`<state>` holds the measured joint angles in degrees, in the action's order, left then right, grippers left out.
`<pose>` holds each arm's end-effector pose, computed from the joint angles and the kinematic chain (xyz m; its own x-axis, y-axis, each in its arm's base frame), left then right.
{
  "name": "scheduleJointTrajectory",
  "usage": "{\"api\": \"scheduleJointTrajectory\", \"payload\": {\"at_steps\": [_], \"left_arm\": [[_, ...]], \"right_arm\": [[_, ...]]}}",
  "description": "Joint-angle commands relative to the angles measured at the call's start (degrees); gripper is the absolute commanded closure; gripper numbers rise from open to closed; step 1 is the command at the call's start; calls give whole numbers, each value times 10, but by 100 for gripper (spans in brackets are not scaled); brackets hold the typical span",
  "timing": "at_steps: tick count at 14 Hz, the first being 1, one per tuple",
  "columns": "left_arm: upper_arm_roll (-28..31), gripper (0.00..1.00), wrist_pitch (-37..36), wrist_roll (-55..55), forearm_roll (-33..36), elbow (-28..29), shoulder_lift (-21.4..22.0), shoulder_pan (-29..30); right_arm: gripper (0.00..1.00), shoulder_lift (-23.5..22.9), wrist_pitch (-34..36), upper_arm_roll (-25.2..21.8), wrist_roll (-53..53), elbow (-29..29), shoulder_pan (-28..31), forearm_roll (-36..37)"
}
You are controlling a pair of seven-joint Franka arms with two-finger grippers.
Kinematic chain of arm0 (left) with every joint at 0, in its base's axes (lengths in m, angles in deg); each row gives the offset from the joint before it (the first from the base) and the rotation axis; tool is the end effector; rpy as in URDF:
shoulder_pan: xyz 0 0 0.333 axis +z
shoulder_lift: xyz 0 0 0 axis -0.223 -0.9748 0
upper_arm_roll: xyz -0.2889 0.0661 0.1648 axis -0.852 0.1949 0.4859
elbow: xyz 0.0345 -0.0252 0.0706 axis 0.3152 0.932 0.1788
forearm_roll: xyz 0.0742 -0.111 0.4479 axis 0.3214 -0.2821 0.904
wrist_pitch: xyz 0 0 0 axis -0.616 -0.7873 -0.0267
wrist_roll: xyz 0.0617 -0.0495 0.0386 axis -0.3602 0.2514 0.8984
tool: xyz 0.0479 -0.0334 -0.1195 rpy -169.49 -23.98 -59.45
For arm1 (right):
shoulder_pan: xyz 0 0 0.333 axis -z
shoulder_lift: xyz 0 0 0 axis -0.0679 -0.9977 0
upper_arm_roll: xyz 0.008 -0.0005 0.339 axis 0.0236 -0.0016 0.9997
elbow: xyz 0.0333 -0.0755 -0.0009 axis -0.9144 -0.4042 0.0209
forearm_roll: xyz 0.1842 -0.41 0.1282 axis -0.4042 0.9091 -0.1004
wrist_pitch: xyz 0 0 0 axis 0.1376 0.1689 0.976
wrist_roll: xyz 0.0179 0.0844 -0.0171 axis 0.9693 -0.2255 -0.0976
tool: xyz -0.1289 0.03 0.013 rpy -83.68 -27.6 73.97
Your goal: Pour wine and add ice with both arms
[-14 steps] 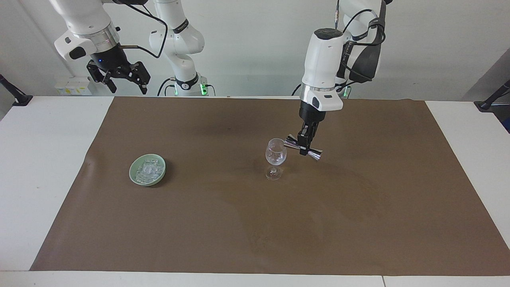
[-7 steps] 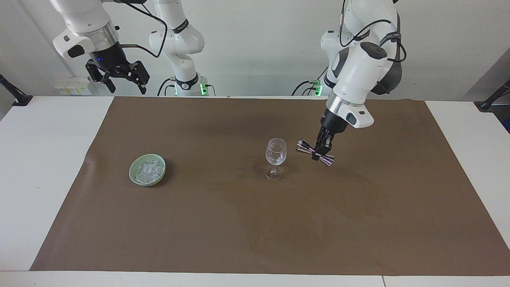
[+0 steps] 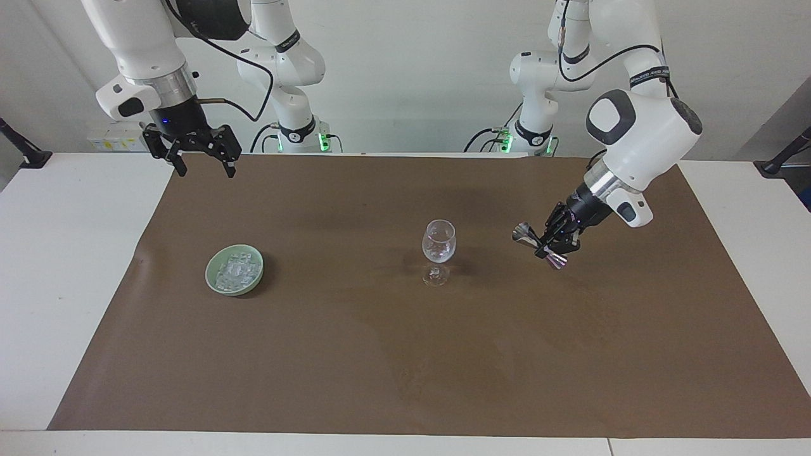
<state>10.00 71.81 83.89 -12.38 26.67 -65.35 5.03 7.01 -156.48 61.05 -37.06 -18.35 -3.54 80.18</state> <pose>0.6562 -0.1468 0.4379 0.3366 0.8375 -0.4305 0.9336 -0.2372 0.2685 0.6165 -0.0176 0.5872 0.9943 0.0077 0.1065 0.0072 -1.0000 0.0048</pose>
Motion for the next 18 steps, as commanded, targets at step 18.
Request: {"api": "scheduleJointTrajectory", "payload": {"at_steps": [18], "left_arm": [[-5,100,-147,-193,-268,115,23,126]], "right_arm": [[0,-130,-333,-21,151,-195,10,2]]}}
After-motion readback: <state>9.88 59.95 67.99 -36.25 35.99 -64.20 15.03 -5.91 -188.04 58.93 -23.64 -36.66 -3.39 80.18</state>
